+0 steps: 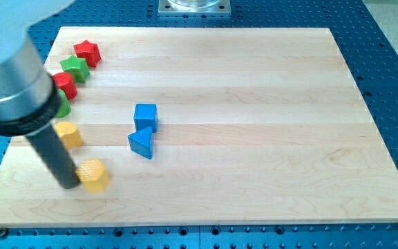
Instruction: Place the heart at the top of the cube
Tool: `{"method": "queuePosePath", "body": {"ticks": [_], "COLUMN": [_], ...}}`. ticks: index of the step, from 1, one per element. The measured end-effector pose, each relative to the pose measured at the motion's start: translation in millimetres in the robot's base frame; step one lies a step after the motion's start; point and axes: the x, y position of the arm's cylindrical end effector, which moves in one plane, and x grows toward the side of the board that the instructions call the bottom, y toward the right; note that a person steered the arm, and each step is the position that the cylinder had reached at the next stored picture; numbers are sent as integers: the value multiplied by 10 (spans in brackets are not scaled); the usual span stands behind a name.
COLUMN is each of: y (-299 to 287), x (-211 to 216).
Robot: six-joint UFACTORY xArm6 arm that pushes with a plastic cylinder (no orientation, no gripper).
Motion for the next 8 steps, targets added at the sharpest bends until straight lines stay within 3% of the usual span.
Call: {"method": "queuePosePath", "body": {"ticks": [1, 2, 3, 6, 7, 8], "y": [675, 362, -599, -35, 312, 125], "x": [0, 24, 92, -1125, -1381, -1208]}}
